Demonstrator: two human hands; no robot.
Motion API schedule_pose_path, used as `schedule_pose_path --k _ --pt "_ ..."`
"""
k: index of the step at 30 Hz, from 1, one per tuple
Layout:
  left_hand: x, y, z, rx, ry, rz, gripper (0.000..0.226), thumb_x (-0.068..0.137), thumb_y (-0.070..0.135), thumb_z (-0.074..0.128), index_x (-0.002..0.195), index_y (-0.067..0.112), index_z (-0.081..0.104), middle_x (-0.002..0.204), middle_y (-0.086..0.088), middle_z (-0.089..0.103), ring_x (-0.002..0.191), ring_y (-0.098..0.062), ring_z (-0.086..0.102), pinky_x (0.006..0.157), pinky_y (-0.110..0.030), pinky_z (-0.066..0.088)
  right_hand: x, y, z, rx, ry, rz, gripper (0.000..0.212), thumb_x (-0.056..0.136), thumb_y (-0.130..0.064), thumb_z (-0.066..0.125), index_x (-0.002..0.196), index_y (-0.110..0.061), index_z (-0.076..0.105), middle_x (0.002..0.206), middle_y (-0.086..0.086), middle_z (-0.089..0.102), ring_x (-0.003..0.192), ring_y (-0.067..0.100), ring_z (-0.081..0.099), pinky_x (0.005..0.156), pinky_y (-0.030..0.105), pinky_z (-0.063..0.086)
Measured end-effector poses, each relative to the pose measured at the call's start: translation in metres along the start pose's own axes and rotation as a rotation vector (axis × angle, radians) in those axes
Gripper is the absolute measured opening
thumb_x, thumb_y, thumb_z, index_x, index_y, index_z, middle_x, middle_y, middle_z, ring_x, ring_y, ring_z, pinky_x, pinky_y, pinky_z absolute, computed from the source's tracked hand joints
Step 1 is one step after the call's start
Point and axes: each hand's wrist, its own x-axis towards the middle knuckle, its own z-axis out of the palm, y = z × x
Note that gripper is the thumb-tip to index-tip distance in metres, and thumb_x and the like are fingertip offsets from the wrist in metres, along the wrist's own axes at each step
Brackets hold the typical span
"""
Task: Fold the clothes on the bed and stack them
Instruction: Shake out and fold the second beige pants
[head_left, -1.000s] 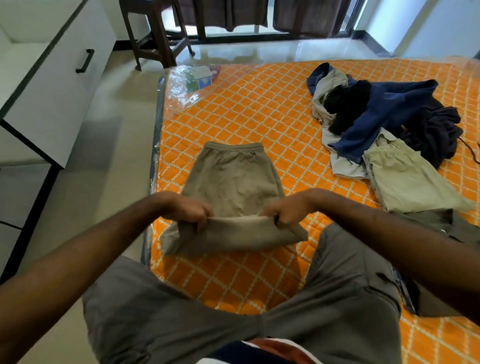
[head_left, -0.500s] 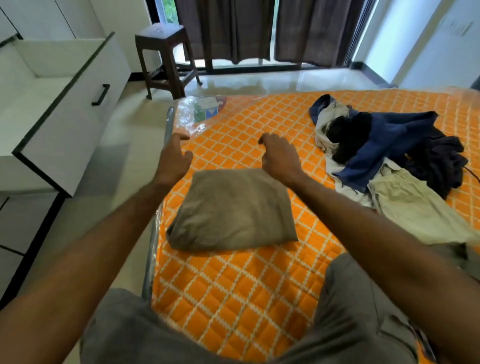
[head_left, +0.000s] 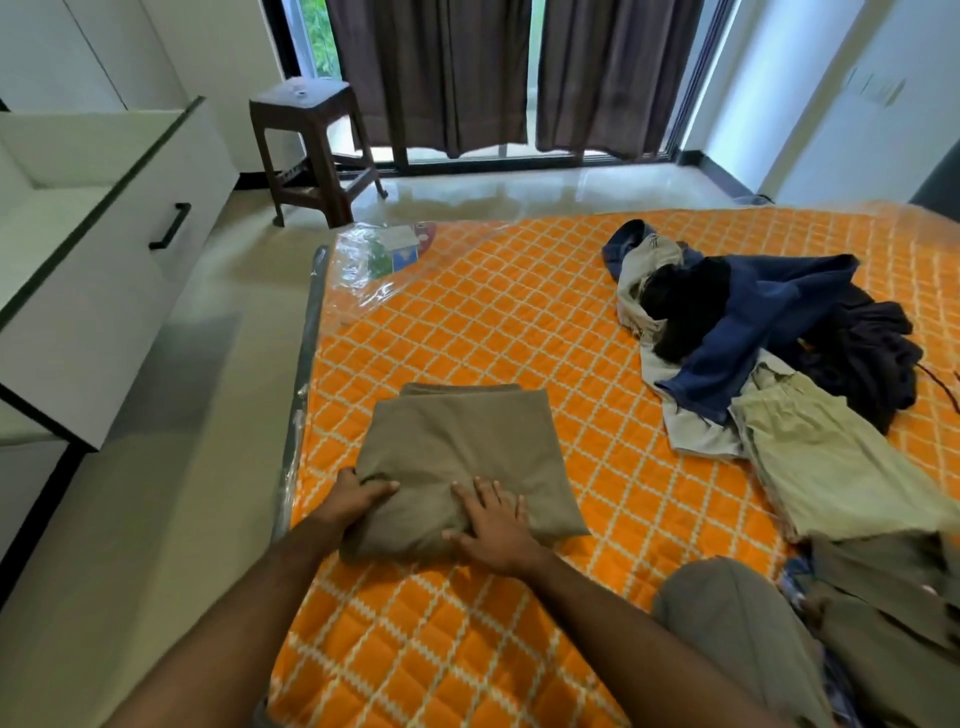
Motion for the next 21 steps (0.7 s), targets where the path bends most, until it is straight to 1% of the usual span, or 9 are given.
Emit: schedule_pose_path --k 3,5,7,11,14,16,18,20,21 --pt "-0.011 0.028 0.019 -0.156 -0.136 0.067 0.042 0.082 0.01 0.077 0.121 0.005 0.063 0.117 -0.017 0.07 0.092 -0.025 0.071 0.072 -0.033 0.056 0.003 -0.017 -0.028 0.337 -0.008 0.047 0.102 0.078 -0.088 0.032 0.16 -0.03 0.018 0.166 0.006 0.021 0.154 0.029 0.015 0.123 0.053 0.009" --pt "-0.027 0.056 0.033 -0.176 -0.201 0.184 0.037 0.085 0.007 0.07 0.121 0.006 0.064 0.114 -0.016 0.072 0.089 -0.023 0.074 0.068 -0.028 0.057 0.001 -0.029 -0.054 0.73 -0.001 0.05 0.103 0.078 -0.089 0.042 0.155 -0.022 0.033 0.158 0.003 0.039 0.146 0.022 0.035 0.117 0.034 0.026" --pt "-0.043 0.091 0.051 -0.085 -0.31 0.32 0.038 0.08 0.012 0.068 0.117 0.01 0.066 0.109 -0.009 0.075 0.094 -0.021 0.073 0.07 -0.024 0.056 -0.009 -0.033 -0.088 1.044 0.014 0.148 0.092 0.073 -0.091 0.047 0.137 -0.025 0.056 0.138 -0.001 0.058 0.128 0.019 0.052 0.107 0.035 0.038" --pt "-0.072 0.144 0.085 0.131 -0.564 0.496 0.04 0.078 0.026 0.064 0.118 0.023 0.064 0.11 0.009 0.074 0.103 -0.013 0.07 0.08 -0.024 0.056 -0.017 -0.021 -0.146 1.312 -0.011 0.264 0.06 0.079 -0.071 0.069 0.114 -0.022 0.071 0.102 0.006 0.073 0.096 0.024 0.067 0.079 0.04 0.055" --pt "-0.082 0.169 0.117 0.106 -0.571 0.511 0.031 0.086 0.027 0.063 0.114 0.015 0.072 0.118 -0.004 0.071 0.112 -0.021 0.065 0.096 -0.04 0.053 -0.028 0.015 -0.175 1.487 0.271 0.323 0.039 0.093 -0.031 0.069 0.119 -0.003 0.067 0.106 0.016 0.073 0.097 0.032 0.071 0.088 0.045 0.059" --pt "-0.083 0.173 0.138 0.068 -0.48 0.751 0.024 0.094 0.019 0.059 0.102 0.032 0.077 0.11 0.006 0.072 0.108 -0.012 0.065 0.097 -0.035 0.051 -0.042 0.043 -0.193 1.572 0.418 0.333 0.029 0.097 -0.013 0.06 0.122 0.003 0.063 0.11 0.019 0.071 0.1 0.035 0.07 0.087 0.048 0.059" --pt "-0.079 0.164 0.165 -0.013 -0.11 0.968 0.022 0.091 0.022 0.056 0.098 0.033 0.075 0.104 0.006 0.067 0.104 -0.013 0.061 0.092 -0.03 0.048 -0.059 0.071 -0.209 1.622 0.488 0.315 0.022 0.098 -0.007 0.056 0.118 -0.001 0.063 0.101 0.014 0.071 0.089 0.03 0.069 0.073 0.04 0.06" --pt "-0.07 0.146 0.19 -0.107 0.231 0.749 0.037 0.085 0.046 0.058 0.104 0.016 0.066 0.105 -0.002 0.058 0.106 -0.029 0.057 0.088 -0.041 0.045 -0.074 0.09 -0.223 1.659 0.522 0.289 0.018 0.098 -0.006 0.056 0.114 -0.004 0.063 0.098 0.013 0.071 0.083 0.026 0.069 0.071 0.038 0.06" --pt "-0.069 0.139 0.209 -0.17 0.235 0.536 0.06 0.082 0.065 0.056 0.108 0.011 0.061 0.105 -0.005 0.058 0.107 -0.037 0.057 0.084 -0.044 0.044 -0.084 0.105 -0.232 1.666 0.55 0.28 0.018 0.097 -0.006 0.057 0.114 -0.004 0.064 0.101 0.014 0.072 0.085 0.027 0.069 0.075 0.039 0.06"
